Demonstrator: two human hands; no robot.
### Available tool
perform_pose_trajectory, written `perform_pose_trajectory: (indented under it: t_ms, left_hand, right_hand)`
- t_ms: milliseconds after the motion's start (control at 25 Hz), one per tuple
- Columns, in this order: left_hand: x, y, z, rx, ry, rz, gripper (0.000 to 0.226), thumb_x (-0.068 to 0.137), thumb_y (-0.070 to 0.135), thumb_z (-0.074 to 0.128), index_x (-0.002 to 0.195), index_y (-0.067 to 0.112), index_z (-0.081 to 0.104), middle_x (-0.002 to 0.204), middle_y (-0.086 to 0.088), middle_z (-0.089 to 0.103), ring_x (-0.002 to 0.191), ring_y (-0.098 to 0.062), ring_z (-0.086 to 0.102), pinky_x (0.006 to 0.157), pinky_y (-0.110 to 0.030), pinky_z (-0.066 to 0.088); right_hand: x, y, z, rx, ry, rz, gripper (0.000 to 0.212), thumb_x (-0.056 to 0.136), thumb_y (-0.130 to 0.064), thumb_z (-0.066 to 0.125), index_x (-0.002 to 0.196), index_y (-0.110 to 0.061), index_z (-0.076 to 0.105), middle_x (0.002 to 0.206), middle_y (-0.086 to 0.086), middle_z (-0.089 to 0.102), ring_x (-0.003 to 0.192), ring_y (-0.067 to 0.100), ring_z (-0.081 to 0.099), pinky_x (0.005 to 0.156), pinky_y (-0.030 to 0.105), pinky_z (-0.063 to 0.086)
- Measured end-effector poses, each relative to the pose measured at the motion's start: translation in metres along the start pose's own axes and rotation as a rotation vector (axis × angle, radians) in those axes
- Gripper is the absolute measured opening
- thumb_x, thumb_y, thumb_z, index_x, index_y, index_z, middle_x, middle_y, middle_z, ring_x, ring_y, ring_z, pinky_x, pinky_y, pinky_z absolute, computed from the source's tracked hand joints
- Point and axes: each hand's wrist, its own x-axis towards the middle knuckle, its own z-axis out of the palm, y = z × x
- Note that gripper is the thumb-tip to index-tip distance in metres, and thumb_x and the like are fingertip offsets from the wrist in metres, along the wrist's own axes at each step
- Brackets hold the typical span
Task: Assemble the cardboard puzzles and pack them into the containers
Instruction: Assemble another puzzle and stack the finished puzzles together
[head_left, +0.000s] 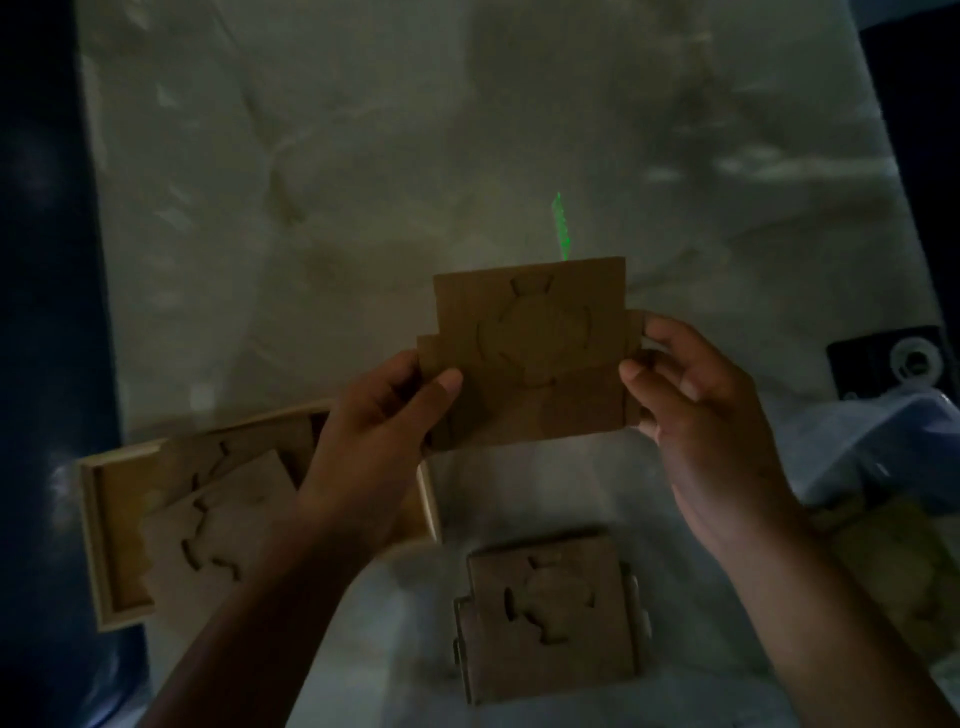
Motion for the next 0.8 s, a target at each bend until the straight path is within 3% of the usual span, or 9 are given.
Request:
perform_pose_trajectory:
  t_ms: [120, 240, 400, 480, 560, 680, 800]
  left_hand:
    - [-0.025, -0.013, 0.009, 0.099, 0.063, 0.04, 0.025, 0.088, 0.037, 0.064, 0.104, 0.023, 0.077, 0.106, -0.007, 0.077, 0.103, -0.026, 0.073, 0.083, -0.034, 0.06]
    - [-0.048, -0.026, 0.013, 0.231, 0.128, 0.105, 0.023, 0.084, 0.045, 0.065, 0.098, 0.03, 0.076, 0.099, -0.004, 0.077, 0.094, -0.023, 0.074, 0.076, -0.037, 0.062]
    - [-0.082, -0.051, 0.017, 0.253, 0.166, 0.038, 0.025, 0.081, 0.04, 0.07, 0.104, 0.031, 0.069, 0.103, 0.003, 0.077, 0.093, -0.014, 0.075, 0.069, -0.029, 0.061]
    - [-0.098, -0.064, 0.018, 0.256, 0.235, -0.011, 0.025, 0.076, 0.044, 0.072, 0.099, 0.035, 0.067, 0.101, 0.008, 0.076, 0.089, -0.011, 0.075, 0.063, -0.026, 0.061]
    - [-0.114, -0.075, 0.019, 0.3, 0.271, -0.034, 0.02, 0.073, 0.048, 0.071, 0.091, 0.038, 0.068, 0.095, 0.009, 0.075, 0.083, -0.01, 0.074, 0.061, -0.025, 0.06]
    - [-0.129, -0.094, 0.018, 0.569, 0.373, -0.022, 0.013, 0.079, 0.05, 0.069, 0.085, 0.039, 0.071, 0.084, 0.011, 0.073, 0.078, -0.003, 0.069, 0.062, -0.022, 0.058]
    - [-0.141, -0.108, 0.018, 0.792, 0.462, 0.062, 0.01, 0.082, 0.047, 0.065, 0.087, 0.041, 0.07, 0.085, 0.016, 0.067, 0.078, 0.004, 0.063, 0.058, -0.013, 0.05]
  right_hand:
    - [-0.029, 0.002, -0.009, -0.11, 0.043, -0.066, 0.027, 0.088, -0.028, 0.058, 0.098, -0.05, 0.071, 0.098, -0.015, 0.076, 0.094, 0.005, 0.072, 0.08, 0.034, 0.055]
    - [-0.059, 0.008, -0.017, -0.228, 0.072, -0.089, 0.035, 0.095, -0.025, 0.059, 0.089, -0.058, 0.067, 0.09, -0.019, 0.074, 0.087, -0.003, 0.07, 0.072, 0.02, 0.052]
    - [-0.097, 0.034, -0.031, -0.38, 0.07, -0.036, 0.021, 0.098, -0.032, 0.055, 0.113, -0.045, 0.062, 0.103, -0.017, 0.069, 0.095, -0.008, 0.065, 0.074, 0.013, 0.054]
    - [-0.118, 0.048, -0.033, -0.43, 0.08, -0.007, 0.031, 0.097, -0.035, 0.054, 0.127, -0.039, 0.057, 0.104, -0.019, 0.065, 0.095, -0.012, 0.06, 0.073, 0.006, 0.05]
    - [-0.137, 0.057, -0.031, -0.457, 0.102, -0.002, 0.034, 0.096, -0.033, 0.057, 0.129, -0.038, 0.054, 0.103, -0.019, 0.062, 0.095, -0.011, 0.058, 0.073, 0.008, 0.051]
    - [-0.159, 0.074, -0.029, -0.514, 0.116, -0.036, 0.037, 0.093, -0.029, 0.063, 0.129, -0.032, 0.055, 0.101, -0.015, 0.063, 0.092, -0.004, 0.061, 0.071, 0.01, 0.052]
    - [-0.168, 0.087, -0.026, -0.529, 0.125, -0.054, 0.039, 0.092, -0.025, 0.066, 0.13, -0.026, 0.058, 0.099, -0.01, 0.063, 0.089, -0.002, 0.061, 0.069, 0.008, 0.05]
